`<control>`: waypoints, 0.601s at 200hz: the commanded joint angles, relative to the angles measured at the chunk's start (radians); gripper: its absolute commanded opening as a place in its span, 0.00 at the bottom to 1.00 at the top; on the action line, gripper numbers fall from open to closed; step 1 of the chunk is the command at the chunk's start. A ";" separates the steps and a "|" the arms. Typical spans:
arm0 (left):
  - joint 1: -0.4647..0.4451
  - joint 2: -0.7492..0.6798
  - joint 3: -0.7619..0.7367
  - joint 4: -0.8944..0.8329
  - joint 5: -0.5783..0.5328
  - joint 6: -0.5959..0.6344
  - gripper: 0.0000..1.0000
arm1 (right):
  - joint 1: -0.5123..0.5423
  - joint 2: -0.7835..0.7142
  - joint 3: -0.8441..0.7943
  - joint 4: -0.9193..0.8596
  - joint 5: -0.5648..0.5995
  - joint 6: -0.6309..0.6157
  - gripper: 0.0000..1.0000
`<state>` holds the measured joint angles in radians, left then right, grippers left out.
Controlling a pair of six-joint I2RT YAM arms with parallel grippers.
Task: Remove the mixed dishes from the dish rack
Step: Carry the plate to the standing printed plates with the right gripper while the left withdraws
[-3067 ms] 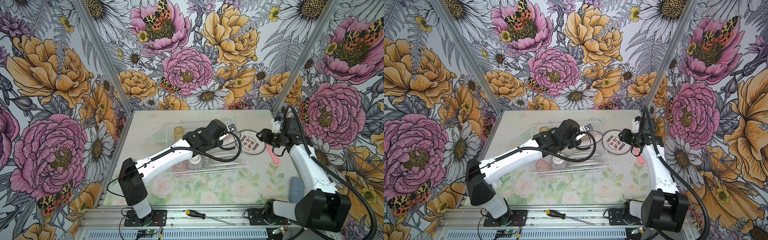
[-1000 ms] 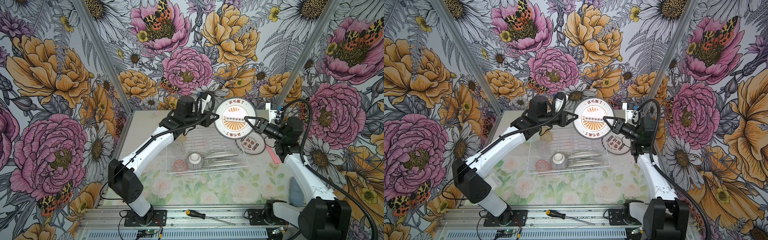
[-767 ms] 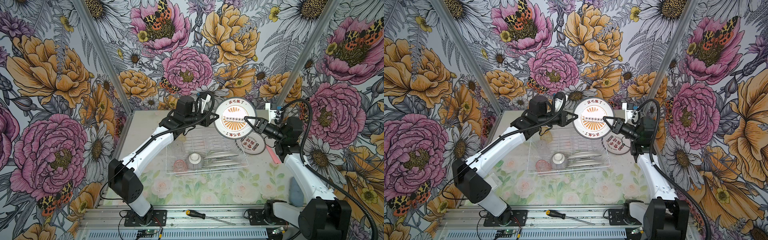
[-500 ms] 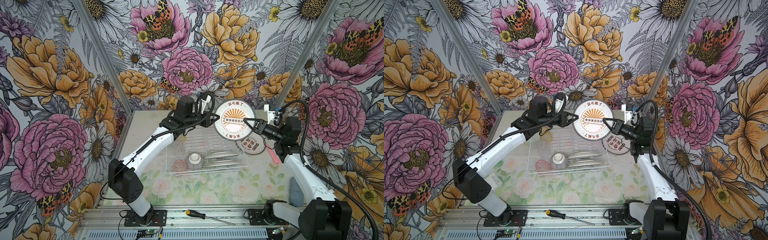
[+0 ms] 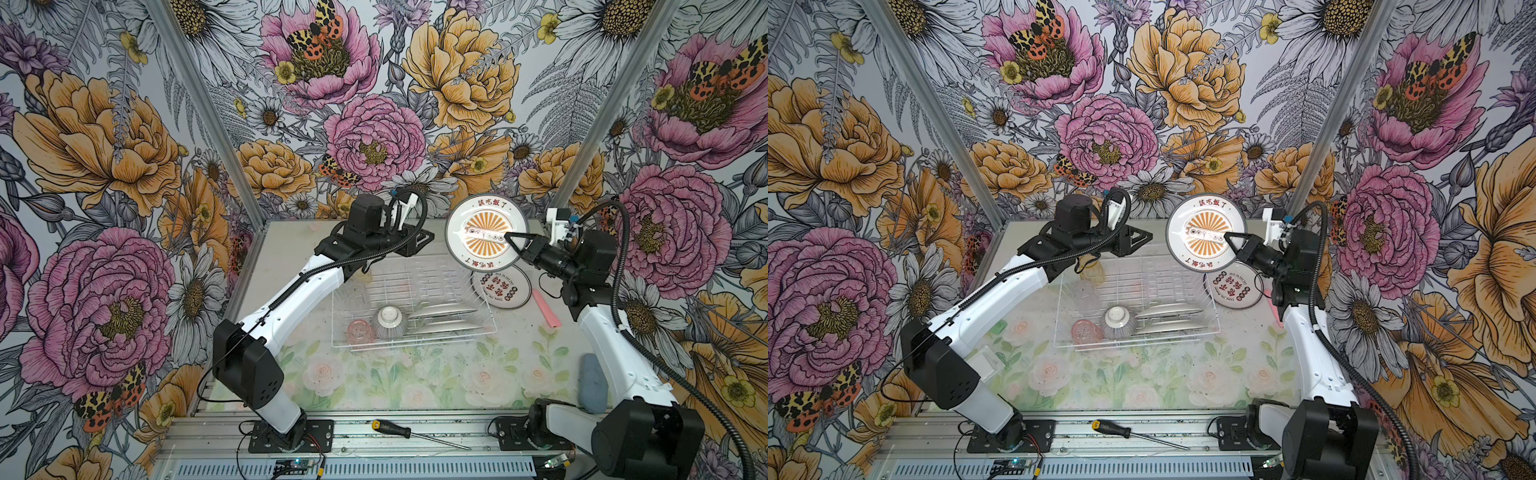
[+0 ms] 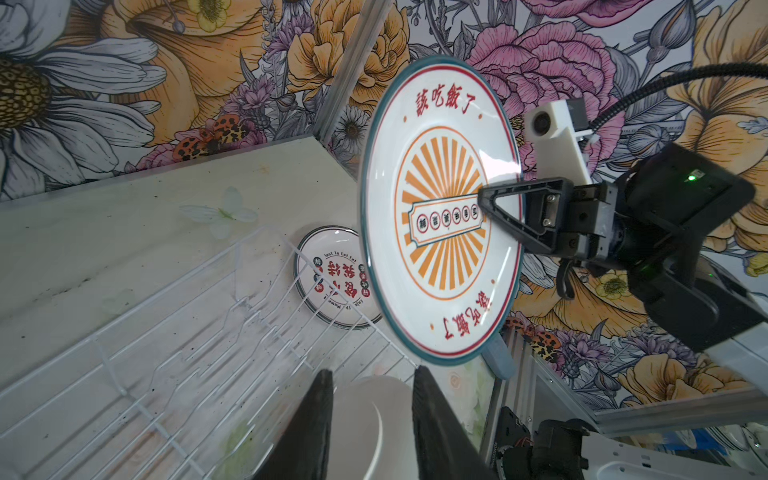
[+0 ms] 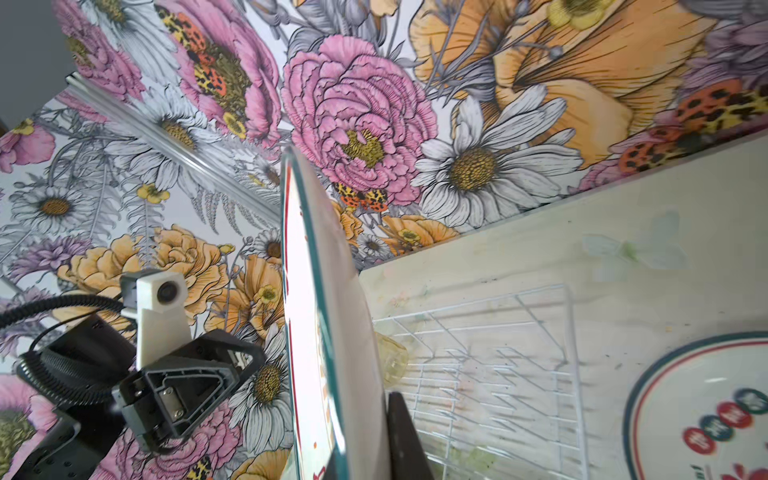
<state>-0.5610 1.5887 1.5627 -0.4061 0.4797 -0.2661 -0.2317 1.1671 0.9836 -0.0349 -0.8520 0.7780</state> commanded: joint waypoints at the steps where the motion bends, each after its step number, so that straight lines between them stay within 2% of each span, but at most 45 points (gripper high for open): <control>1: 0.023 -0.077 -0.025 -0.119 -0.130 0.094 0.34 | -0.090 0.012 0.045 -0.093 0.061 -0.066 0.00; 20: 0.026 -0.105 -0.043 -0.183 -0.198 0.132 0.34 | -0.143 0.029 0.052 -0.222 0.138 -0.177 0.00; 40: 0.034 -0.130 -0.063 -0.209 -0.223 0.146 0.35 | -0.174 0.056 0.054 -0.320 0.221 -0.269 0.00; 69: 0.048 -0.151 -0.075 -0.220 -0.236 0.147 0.35 | -0.211 0.090 0.026 -0.365 0.328 -0.327 0.00; 120: 0.049 -0.134 -0.063 -0.227 -0.226 0.144 0.36 | -0.215 0.233 -0.012 -0.368 0.332 -0.355 0.00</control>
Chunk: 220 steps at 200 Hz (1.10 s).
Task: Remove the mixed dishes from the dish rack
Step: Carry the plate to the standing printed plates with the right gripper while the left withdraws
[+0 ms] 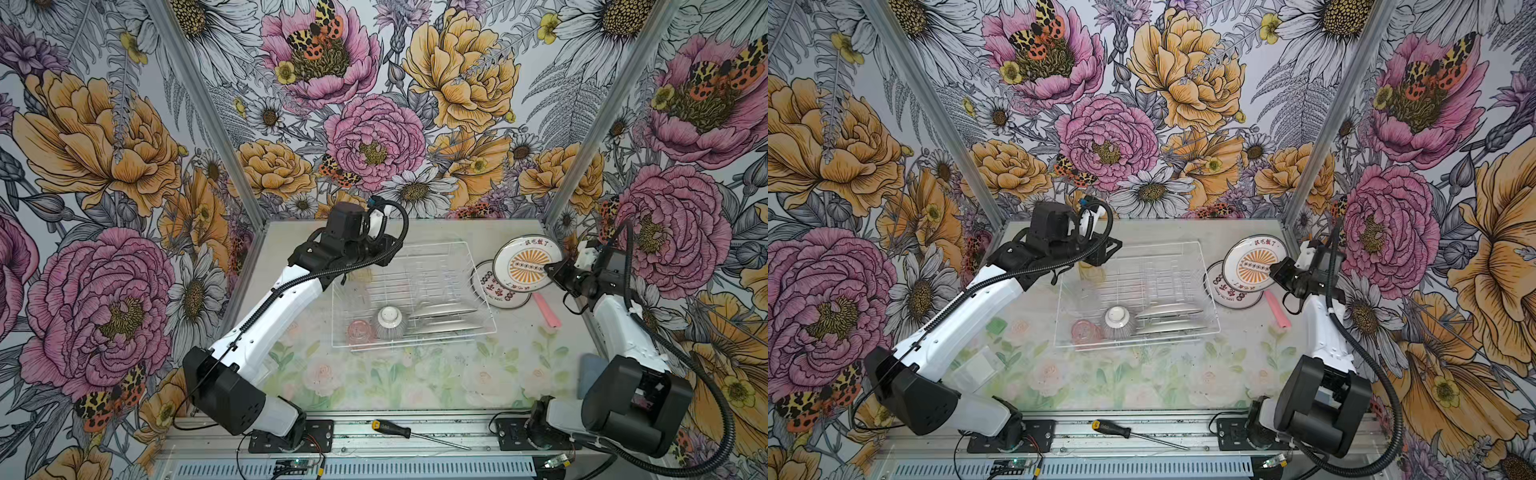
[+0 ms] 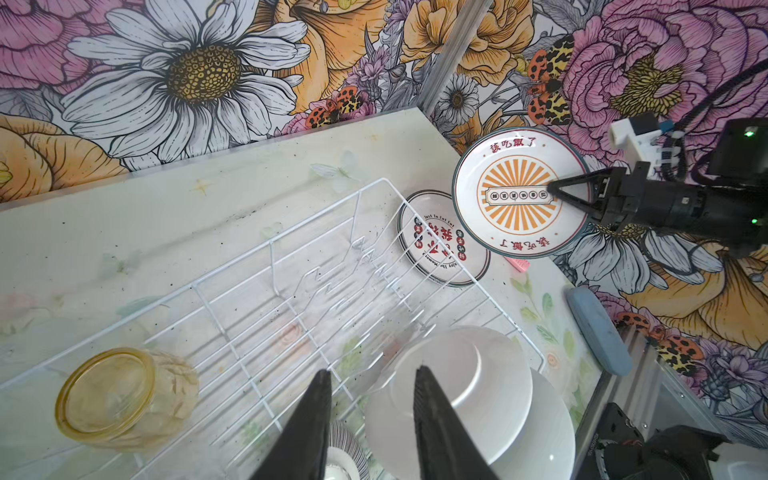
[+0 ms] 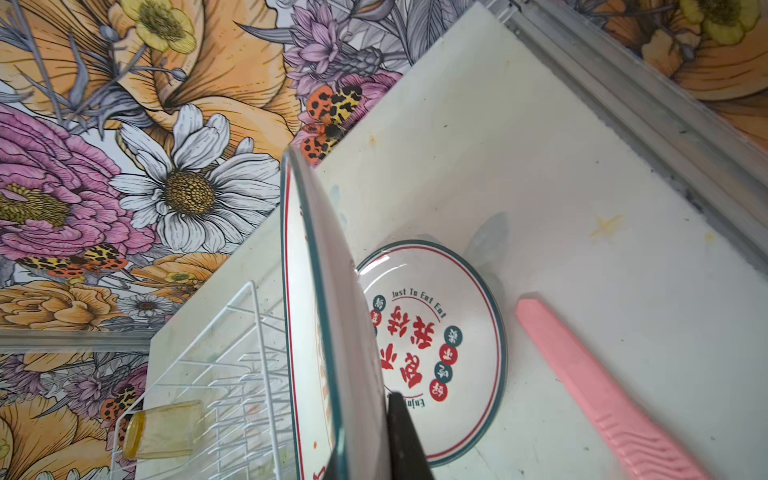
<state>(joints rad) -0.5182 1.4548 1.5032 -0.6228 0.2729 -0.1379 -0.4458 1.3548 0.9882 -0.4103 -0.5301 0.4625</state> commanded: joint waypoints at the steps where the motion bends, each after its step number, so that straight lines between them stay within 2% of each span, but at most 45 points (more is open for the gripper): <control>1: 0.007 0.001 -0.003 -0.011 -0.018 0.015 0.35 | -0.001 0.048 -0.017 0.007 0.009 -0.040 0.00; 49: 0.007 0.021 0.012 -0.011 -0.006 0.017 0.35 | -0.001 0.156 -0.016 0.011 -0.046 -0.042 0.00; 147: 0.007 0.052 0.022 -0.009 0.008 0.027 0.36 | -0.001 0.228 -0.011 0.014 -0.069 -0.041 0.00; 220: 0.007 0.043 0.003 -0.009 0.010 0.032 0.36 | -0.001 0.241 -0.020 0.010 -0.083 -0.042 0.22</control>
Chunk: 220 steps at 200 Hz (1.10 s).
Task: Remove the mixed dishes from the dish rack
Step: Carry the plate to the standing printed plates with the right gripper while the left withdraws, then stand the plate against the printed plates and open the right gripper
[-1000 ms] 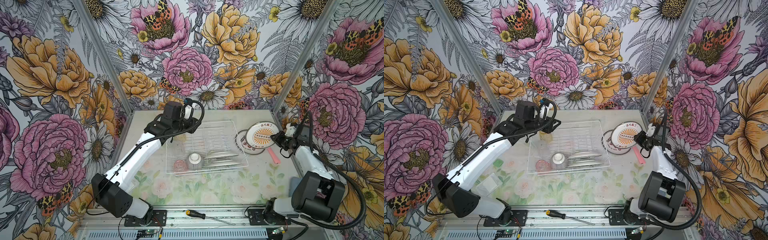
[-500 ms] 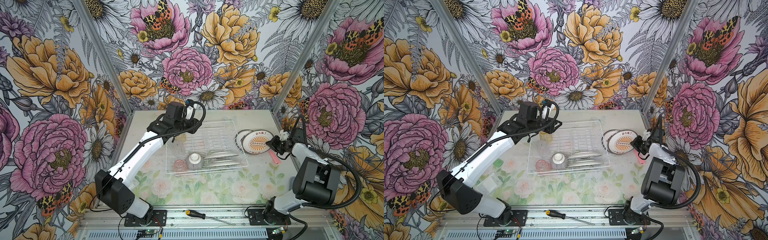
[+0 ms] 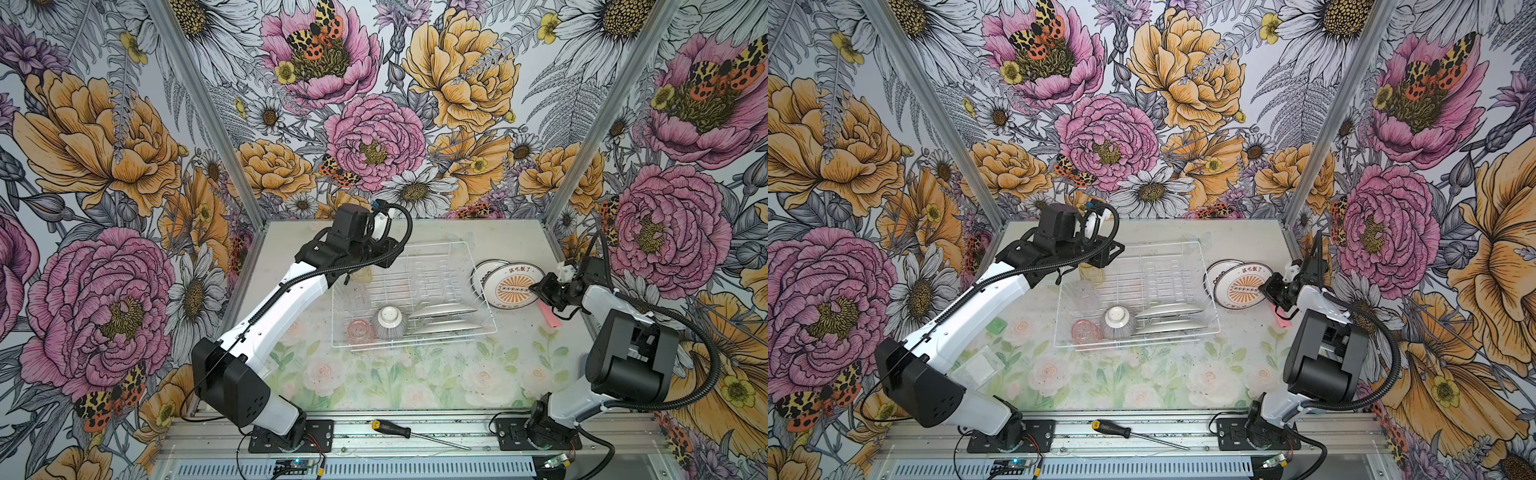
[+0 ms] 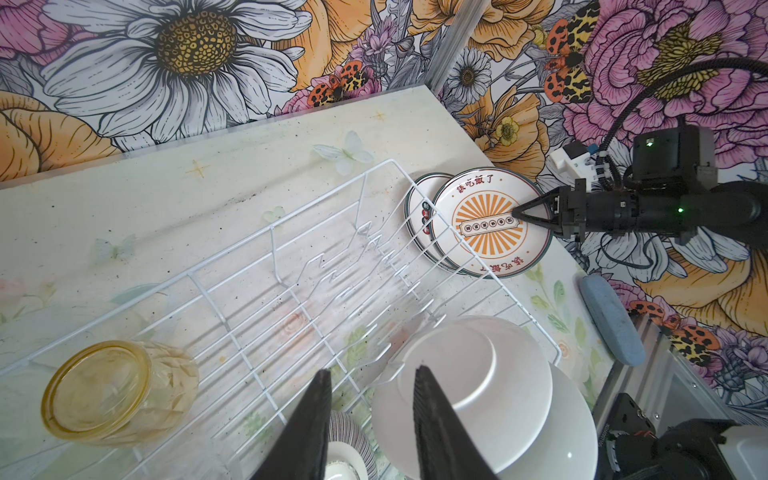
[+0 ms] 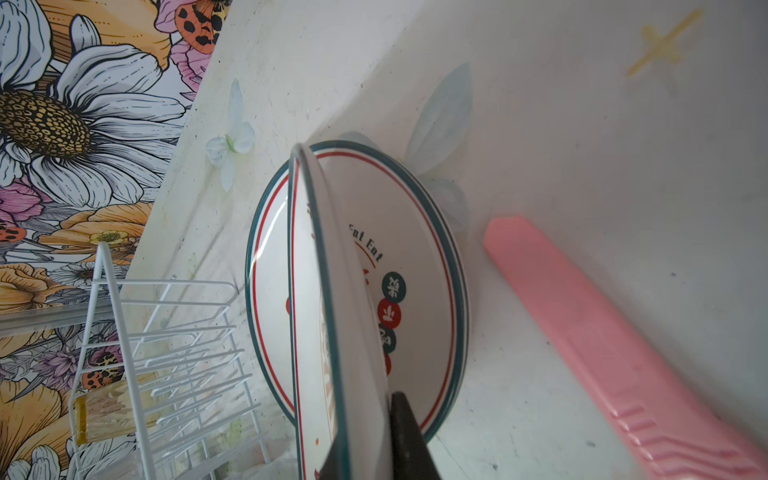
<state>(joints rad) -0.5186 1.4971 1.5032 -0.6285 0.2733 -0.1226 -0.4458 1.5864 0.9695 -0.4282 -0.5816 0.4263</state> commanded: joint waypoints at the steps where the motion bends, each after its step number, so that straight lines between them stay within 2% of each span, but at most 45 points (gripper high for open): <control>1: 0.007 -0.001 0.002 -0.003 0.009 0.017 0.36 | 0.000 0.010 -0.002 0.028 -0.032 -0.006 0.22; 68: 0.010 -0.014 -0.013 -0.004 0.009 0.018 0.36 | -0.001 0.034 -0.010 0.015 -0.022 -0.015 0.32; 137: 0.014 -0.011 -0.023 -0.004 0.017 0.019 0.36 | 0.002 0.102 -0.002 -0.026 0.014 -0.056 0.35; 220: 0.021 0.000 -0.025 -0.004 0.031 0.021 0.36 | 0.029 0.113 0.020 -0.085 0.113 -0.099 0.44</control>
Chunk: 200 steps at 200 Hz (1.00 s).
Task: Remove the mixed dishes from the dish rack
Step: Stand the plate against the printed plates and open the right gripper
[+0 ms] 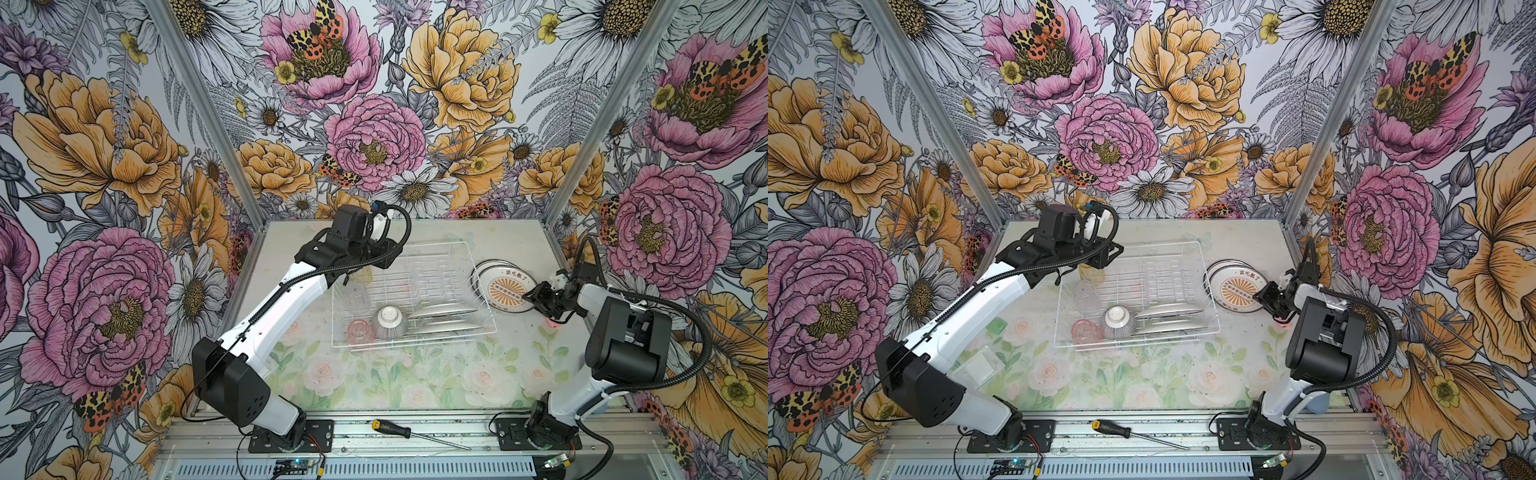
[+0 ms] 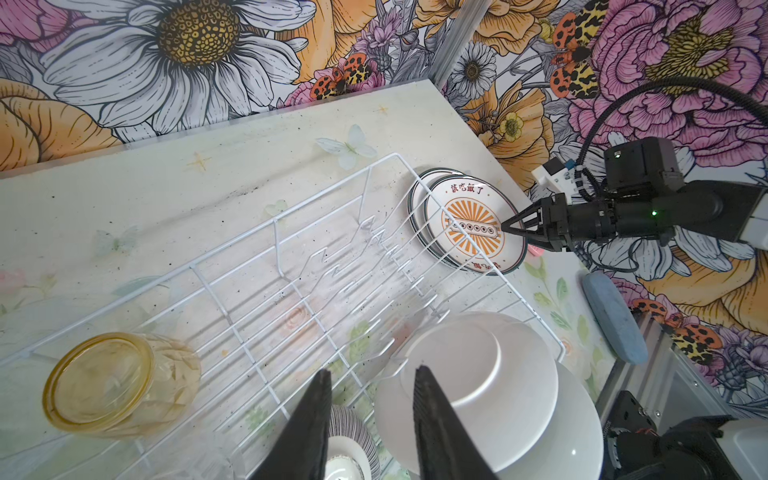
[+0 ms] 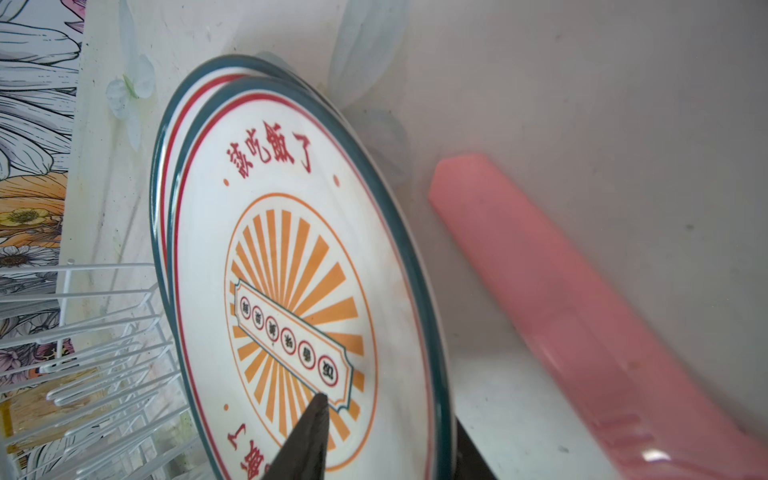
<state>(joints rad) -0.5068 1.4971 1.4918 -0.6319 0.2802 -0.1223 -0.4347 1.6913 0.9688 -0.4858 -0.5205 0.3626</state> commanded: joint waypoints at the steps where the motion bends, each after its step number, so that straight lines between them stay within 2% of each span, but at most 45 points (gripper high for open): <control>1: 0.009 -0.001 -0.014 0.000 0.024 0.020 0.36 | 0.018 0.008 0.021 -0.028 0.054 -0.036 0.45; 85: 0.022 -0.005 -0.037 0.000 0.030 0.026 0.35 | 0.097 0.049 0.078 -0.060 0.185 -0.038 0.63; 200: 0.031 -0.012 -0.057 0.000 0.034 0.038 0.35 | 0.185 0.105 0.170 -0.090 0.297 -0.022 0.69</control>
<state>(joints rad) -0.4828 1.4971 1.4452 -0.6331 0.2935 -0.1032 -0.2684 1.7756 1.1007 -0.5545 -0.2718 0.3393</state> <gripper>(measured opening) 0.350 0.690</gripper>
